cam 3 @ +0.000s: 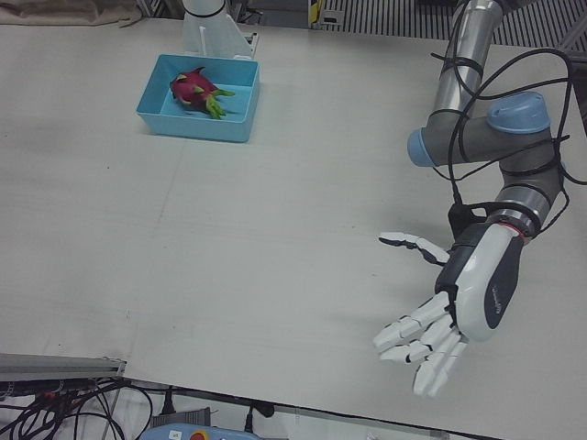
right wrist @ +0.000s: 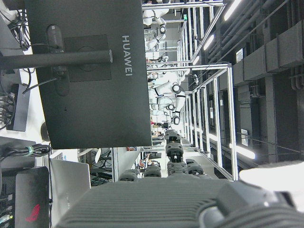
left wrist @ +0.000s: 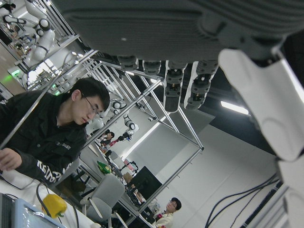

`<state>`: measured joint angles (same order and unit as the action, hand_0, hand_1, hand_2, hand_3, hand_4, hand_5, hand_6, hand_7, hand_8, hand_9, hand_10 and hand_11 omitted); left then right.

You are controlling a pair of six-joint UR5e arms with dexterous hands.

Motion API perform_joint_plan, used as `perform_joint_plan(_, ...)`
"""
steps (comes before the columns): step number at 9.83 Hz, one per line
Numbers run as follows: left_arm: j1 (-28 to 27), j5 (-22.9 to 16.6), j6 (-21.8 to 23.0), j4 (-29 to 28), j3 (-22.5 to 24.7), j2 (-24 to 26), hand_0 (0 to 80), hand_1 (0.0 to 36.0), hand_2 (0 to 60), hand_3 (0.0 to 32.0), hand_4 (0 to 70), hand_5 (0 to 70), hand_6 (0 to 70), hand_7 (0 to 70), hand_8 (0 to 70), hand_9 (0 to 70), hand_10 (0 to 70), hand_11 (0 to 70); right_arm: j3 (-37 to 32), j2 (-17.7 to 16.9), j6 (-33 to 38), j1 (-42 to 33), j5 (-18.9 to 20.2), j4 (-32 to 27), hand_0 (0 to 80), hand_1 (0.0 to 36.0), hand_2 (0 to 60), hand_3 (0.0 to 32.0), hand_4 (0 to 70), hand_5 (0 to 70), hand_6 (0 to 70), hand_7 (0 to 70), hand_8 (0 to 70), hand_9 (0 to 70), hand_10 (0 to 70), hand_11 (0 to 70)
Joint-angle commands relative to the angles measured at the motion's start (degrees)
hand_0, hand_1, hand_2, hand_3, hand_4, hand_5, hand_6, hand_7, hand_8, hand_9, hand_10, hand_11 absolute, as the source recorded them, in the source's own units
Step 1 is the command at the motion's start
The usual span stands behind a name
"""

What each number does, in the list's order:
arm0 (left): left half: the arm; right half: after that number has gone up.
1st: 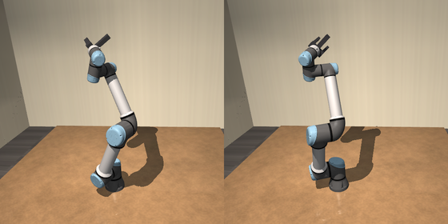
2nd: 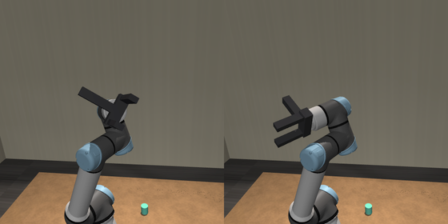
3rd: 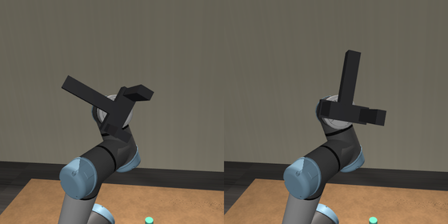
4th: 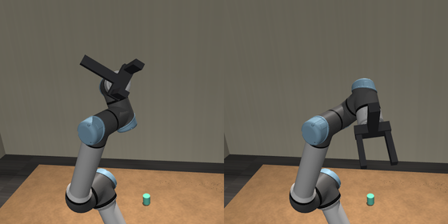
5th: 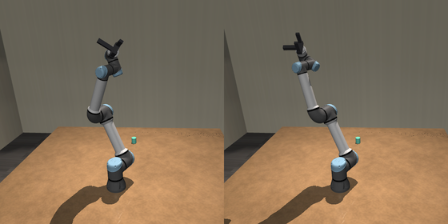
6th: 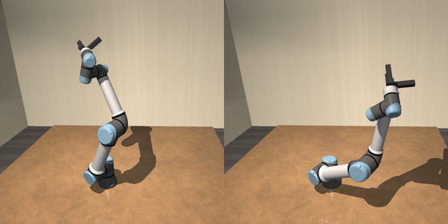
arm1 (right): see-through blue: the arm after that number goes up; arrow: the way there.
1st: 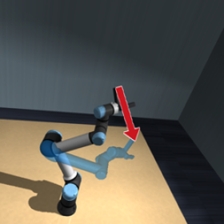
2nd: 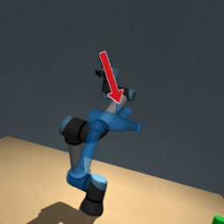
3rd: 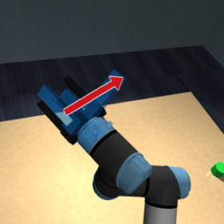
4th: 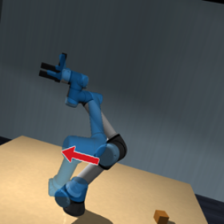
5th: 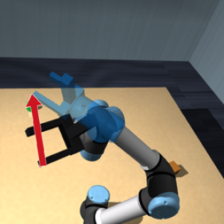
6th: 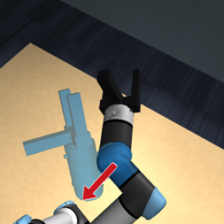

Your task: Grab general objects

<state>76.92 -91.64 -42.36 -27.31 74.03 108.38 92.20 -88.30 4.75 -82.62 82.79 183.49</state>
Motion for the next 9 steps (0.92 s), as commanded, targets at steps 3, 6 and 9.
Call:
perform_joint_plan(3, 0.60, 6.91, -4.56, -3.89, -2.58, -5.11, 47.4, 11.7, 7.4, 0.0, 18.7, 2.1, 14.4, 26.7, 6.0, 4.7, 7.6, 12.0, 0.00, 0.06, 0.00, 0.00, 0.00, 0.02, 0.0, 0.0, 0.0, 0.0, 0.0, 0.0, 0.0, 0.0, 0.0, 0.0, 0.0, 0.0)
perform_joint_plan(6, 0.60, 8.14, -4.75, -3.97, -2.58, -5.29, 47.4, 11.6, 5.8, 0.0, 14.4, 1.0, 14.3, 26.3, 5.9, 5.6, 9.3, 14.7, 0.00, -0.03, 0.08, 0.00, 0.00, 0.02, 0.0, 0.0, 0.0, 0.0, 0.0, 0.0, 0.0, 0.0, 0.0, 0.0, 0.0, 0.0)
perform_joint_plan(9, 0.52, 8.23, -4.75, -4.67, -2.40, -5.38, 46.7, 8.9, 0.0, 0.0, 13.4, 1.5, 12.3, 25.0, 4.9, 3.6, 8.4, 13.2, 0.00, -0.03, -0.01, 0.00, 0.00, 0.02, 0.0, 0.0, 0.0, 0.0, 0.0, 0.0, 0.0, 0.0, 0.0, 0.0, 0.0, 0.0)
